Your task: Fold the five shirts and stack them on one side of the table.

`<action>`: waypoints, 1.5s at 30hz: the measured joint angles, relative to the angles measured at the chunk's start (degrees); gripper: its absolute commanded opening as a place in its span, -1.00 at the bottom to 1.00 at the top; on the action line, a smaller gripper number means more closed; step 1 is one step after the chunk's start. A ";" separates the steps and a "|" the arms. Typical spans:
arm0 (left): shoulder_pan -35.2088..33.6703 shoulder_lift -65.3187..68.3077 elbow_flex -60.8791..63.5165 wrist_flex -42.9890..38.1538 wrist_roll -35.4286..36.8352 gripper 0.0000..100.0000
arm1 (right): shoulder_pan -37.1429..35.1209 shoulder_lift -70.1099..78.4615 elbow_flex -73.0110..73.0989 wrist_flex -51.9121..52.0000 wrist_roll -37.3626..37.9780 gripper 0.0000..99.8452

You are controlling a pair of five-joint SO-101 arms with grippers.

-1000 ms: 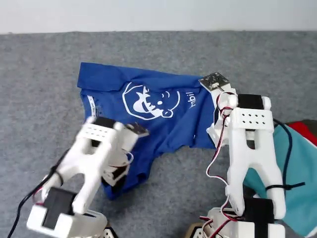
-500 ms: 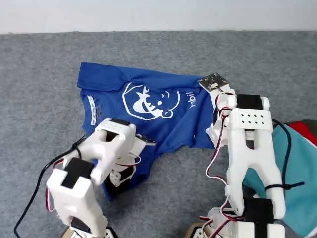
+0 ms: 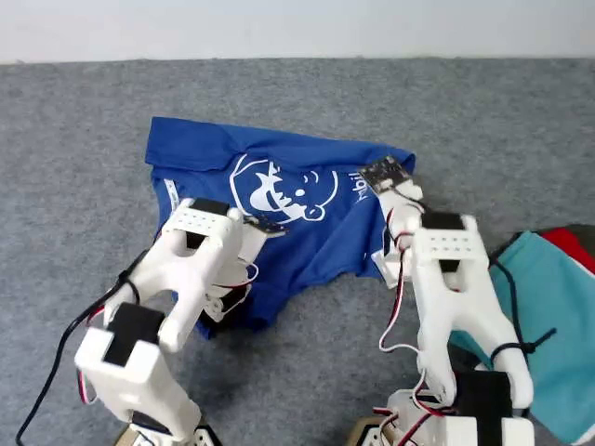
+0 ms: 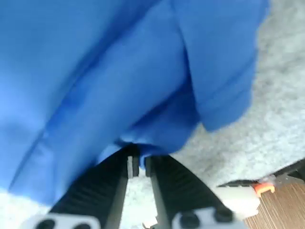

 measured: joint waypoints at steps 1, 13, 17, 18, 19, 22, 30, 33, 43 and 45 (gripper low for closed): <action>0.00 -1.23 -0.09 0.88 0.00 -0.97 | -0.09 0.35 1.32 -2.73 -1.14 -0.49; 0.00 -15.38 -0.09 7.30 0.00 -0.97 | -1.67 16.62 -4.48 -8.09 -6.86 -0.51; 0.00 -19.60 -2.73 7.38 0.00 -0.97 | -1.67 18.29 -6.59 -5.98 -6.86 -0.82; 0.00 -20.57 -3.43 7.38 0.00 -0.97 | -1.49 18.29 -6.77 -5.80 -6.86 -0.92; 0.00 -21.36 -3.96 7.38 0.00 -0.97 | -1.32 18.29 -7.21 -5.80 -6.86 -1.00; 0.00 -23.21 -4.48 7.38 0.00 -0.97 | -1.05 18.55 -7.82 -5.45 -7.03 -0.93; 0.00 -24.18 -4.48 7.38 0.00 -0.97 | -1.14 19.43 -9.93 -0.79 -7.03 -0.98; 0.00 -24.18 -4.48 7.38 0.00 -0.97 | -1.14 19.78 -12.04 3.96 -7.12 -0.98; -5.01 -24.18 -12.31 7.65 0.35 -0.97 | -1.49 14.07 -24.62 26.02 -2.29 -0.98; -7.74 -24.18 -15.56 8.97 2.73 -0.97 | -1.67 9.32 -25.23 28.31 -1.58 -0.98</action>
